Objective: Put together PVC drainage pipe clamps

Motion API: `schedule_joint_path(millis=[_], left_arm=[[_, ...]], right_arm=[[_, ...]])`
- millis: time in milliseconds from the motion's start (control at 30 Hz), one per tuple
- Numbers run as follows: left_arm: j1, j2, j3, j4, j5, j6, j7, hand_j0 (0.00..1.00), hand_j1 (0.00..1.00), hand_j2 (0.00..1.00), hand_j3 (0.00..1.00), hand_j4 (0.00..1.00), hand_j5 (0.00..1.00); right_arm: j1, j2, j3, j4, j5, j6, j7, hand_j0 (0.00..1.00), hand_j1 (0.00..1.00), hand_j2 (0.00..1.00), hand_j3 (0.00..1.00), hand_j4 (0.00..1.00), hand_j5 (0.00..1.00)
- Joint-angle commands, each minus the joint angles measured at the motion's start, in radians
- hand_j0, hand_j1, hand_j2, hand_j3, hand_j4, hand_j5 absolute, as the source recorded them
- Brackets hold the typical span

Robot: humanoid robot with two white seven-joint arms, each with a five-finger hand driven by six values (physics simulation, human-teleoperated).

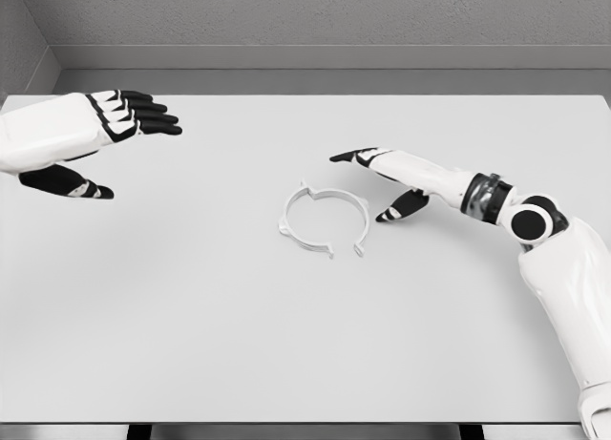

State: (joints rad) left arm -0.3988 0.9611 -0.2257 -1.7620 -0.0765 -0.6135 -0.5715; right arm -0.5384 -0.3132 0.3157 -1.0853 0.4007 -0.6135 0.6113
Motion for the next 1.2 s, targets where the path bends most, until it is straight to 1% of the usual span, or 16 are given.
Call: schedule_joint_path(millis=[0,33,100,133,167,233,367,433,467,500,533,833,1167], left_arm=[[0.000,-0.010,-0.003,-0.001,0.003,0.003,-0.004,1.00,1.00,1.00,1.00,1.00,1.00],[0.000,-0.013,-0.003,-0.001,0.001,0.003,-0.004,1.00,1.00,1.00,1.00,1.00,1.00],[0.005,-0.064,-0.003,0.003,-0.045,0.003,-0.004,1.00,1.00,1.00,1.00,1.00,1.00],[-0.003,-0.073,0.005,-0.001,-0.037,0.003,-0.001,1.00,1.00,1.00,1.00,1.00,1.00],[0.008,-0.064,0.003,0.002,-0.039,0.003,-0.002,1.00,1.00,1.00,1.00,1.00,1.00],[-0.003,-0.062,0.002,-0.002,-0.035,0.003,-0.001,1.00,1.00,1.00,1.00,1.00,1.00],[-0.003,-0.073,0.002,-0.001,-0.035,0.003,-0.002,1.00,1.00,1.00,1.00,1.00,1.00],[0.011,-0.076,-0.003,0.001,-0.040,0.003,-0.002,1.00,1.00,1.00,1.00,1.00,1.00],[0.021,-0.096,-0.004,0.004,-0.045,0.003,-0.004,1.00,1.00,1.00,1.00,1.00,1.00],[0.044,-0.101,-0.004,0.006,-0.048,0.003,-0.004,1.00,1.00,1.00,1.00,1.00,1.00],[0.067,-0.107,-0.004,0.006,-0.072,0.003,-0.004,1.00,1.00,1.00,1.00,1.00,1.00],[0.058,-0.119,-0.001,0.013,-0.075,0.003,-0.004,1.00,1.00,1.00,1.00,1.00,1.00],[0.055,-0.120,0.002,0.013,-0.075,0.003,-0.004,1.00,1.00,1.00,1.00,1.00,1.00]], right_arm=[[0.000,0.002,0.008,-0.007,-0.008,0.003,0.000,1.00,1.00,1.00,1.00,1.00,1.00],[0.000,0.003,0.016,-0.008,-0.008,0.003,0.000,1.00,1.00,1.00,1.00,1.00,1.00],[0.000,0.006,0.019,-0.012,-0.008,0.003,0.000,1.00,1.00,1.00,1.00,1.00,1.00],[0.000,0.006,0.019,-0.013,-0.008,0.003,0.000,1.00,1.00,1.00,1.00,1.00,1.00],[-0.002,0.006,0.019,-0.013,-0.008,0.003,0.000,1.00,1.00,1.00,1.00,1.00,1.00],[-0.002,0.006,0.022,-0.019,-0.008,0.003,0.000,1.00,1.00,1.00,1.00,1.00,1.00],[-0.003,0.009,0.028,-0.025,-0.008,0.003,0.000,1.00,1.00,1.00,1.00,1.00,1.00],[-0.003,0.009,0.028,-0.027,-0.008,0.003,0.000,1.00,1.00,1.00,1.00,1.00,1.00],[-0.005,0.009,0.029,-0.027,-0.008,0.003,0.000,1.00,1.00,1.00,1.00,1.00,1.00],[-0.005,0.009,0.029,-0.027,-0.008,0.003,0.000,1.00,1.00,1.00,1.00,1.00,1.00],[-0.005,0.011,0.034,-0.027,-0.008,0.003,0.000,1.00,1.00,1.00,1.00,1.00,1.00],[-0.006,0.032,0.048,-0.028,-0.008,0.003,0.000,1.00,1.00,1.00,1.00,1.00,1.00],[-0.006,0.037,0.049,-0.036,-0.008,0.003,0.000,1.00,1.00,1.00,1.00,1.00,1.00]])
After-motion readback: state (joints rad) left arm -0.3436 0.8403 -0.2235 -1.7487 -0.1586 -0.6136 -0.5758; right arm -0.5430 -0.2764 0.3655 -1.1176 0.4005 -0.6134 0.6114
